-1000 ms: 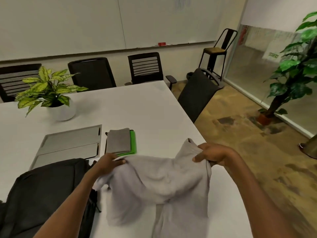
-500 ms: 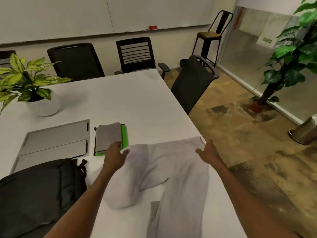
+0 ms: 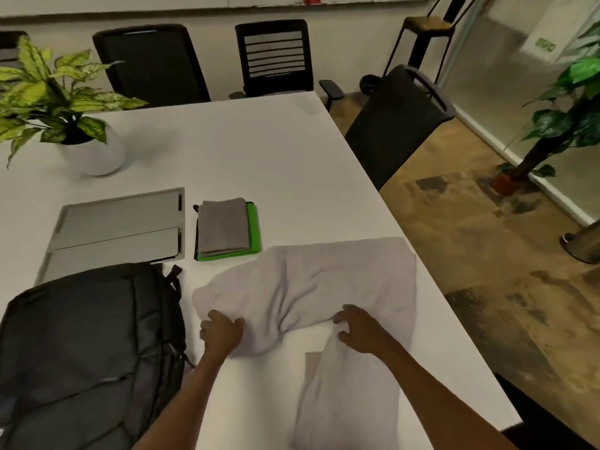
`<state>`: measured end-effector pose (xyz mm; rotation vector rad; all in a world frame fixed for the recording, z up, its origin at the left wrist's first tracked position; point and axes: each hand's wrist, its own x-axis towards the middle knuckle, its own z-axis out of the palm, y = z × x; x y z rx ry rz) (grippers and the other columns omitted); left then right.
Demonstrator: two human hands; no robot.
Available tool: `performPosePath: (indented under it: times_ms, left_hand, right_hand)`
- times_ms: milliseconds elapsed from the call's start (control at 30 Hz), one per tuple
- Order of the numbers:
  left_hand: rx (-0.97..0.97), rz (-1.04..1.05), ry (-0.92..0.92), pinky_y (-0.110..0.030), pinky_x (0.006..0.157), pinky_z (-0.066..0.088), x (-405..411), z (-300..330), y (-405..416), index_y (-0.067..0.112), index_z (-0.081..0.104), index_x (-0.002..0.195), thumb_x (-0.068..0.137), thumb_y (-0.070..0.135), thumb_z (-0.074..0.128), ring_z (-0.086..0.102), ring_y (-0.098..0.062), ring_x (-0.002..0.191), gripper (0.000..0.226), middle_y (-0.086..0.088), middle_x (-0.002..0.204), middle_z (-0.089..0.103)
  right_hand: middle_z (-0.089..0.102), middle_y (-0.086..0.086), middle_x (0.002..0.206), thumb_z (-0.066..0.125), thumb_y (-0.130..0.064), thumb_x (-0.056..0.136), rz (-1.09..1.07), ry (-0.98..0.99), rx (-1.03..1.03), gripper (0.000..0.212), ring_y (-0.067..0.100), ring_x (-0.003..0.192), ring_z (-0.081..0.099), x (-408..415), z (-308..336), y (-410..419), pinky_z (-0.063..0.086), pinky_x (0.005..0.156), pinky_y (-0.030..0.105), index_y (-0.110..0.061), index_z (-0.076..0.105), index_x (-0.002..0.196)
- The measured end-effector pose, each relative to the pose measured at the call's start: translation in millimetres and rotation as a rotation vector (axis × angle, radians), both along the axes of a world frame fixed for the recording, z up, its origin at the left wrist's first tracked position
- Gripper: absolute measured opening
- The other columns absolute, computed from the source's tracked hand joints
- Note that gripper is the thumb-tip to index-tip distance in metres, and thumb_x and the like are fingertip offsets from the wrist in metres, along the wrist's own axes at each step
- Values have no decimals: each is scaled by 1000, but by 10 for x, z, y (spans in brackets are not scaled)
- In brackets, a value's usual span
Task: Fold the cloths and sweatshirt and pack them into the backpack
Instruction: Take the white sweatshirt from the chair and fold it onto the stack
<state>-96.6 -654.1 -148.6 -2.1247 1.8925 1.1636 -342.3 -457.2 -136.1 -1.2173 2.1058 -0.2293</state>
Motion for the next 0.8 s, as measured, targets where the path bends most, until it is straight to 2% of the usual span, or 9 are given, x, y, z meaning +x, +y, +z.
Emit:
performPosePath:
  times_ms: [67,133,200,267,300,367,433,600,800]
  left_hand:
    - [54,98,28,-50,108,33,75,-59,26,-6,22,141,79,44,75,33,-45,133,95,-30,144,33]
    - [94,208,126,-47,107,36,168,-104,46,-7,17,143,75,45,79,35,-43,134,106,-27,147,32]
    - [142,293,273,-43,104,40,263,-199,23,-8,17,144,71,44,83,40,-38,131,112,-22,146,35]
    - [227,419,448,-43,96,49,335,-238,-6,-8,32,140,52,44,90,54,-36,117,117,-19,136,49]
    - [270,498,538,-43,89,54,355,-240,-8,-8,43,133,47,38,91,60,-34,107,108,-18,130,56]
    - [356,625,728,-37,74,55,365,-215,7,-5,54,122,63,17,85,63,-29,93,71,-15,121,62]
    - [458,708,877,-37,69,54,337,-140,-5,5,58,120,75,4,72,62,-27,94,48,-10,118,63]
    - [553,764,1100,-40,75,55,318,-10,-38,13,58,126,75,-2,55,63,-28,98,53,-7,109,67]
    - [482,830,1330,-46,102,46,417,26,-126,15,55,134,85,20,58,60,-30,117,49,-11,126,65]
  right_hand:
    - [44,12,148,60,-32,83,103,24,-60,43,26,140,38,137,-60,-4,33,114,38,-15,66,122]
    - [35,5,155,60,-34,86,273,101,4,46,20,144,30,297,-79,-8,25,116,37,-24,58,132]
    - [26,0,158,57,-43,90,394,182,167,55,18,147,20,437,-125,24,18,115,48,-34,43,143]
    - [23,4,156,55,-51,90,432,213,297,66,25,145,16,554,-158,109,17,110,62,-37,30,149]
    - [23,6,154,55,-53,89,433,226,329,69,30,144,16,594,-174,168,19,107,66,-36,26,150]
    - [25,9,150,56,-54,88,397,238,369,70,32,141,18,596,-219,293,21,106,68,-34,27,149]
    - [32,8,145,57,-50,89,370,239,393,63,31,138,24,532,-218,384,23,107,63,-31,33,144]
    - [46,4,131,59,-35,88,424,312,387,48,26,126,38,347,-215,556,27,106,49,-29,44,133]
    - [51,2,129,57,-23,87,420,237,462,44,23,124,41,165,-177,623,36,102,34,-26,52,131]
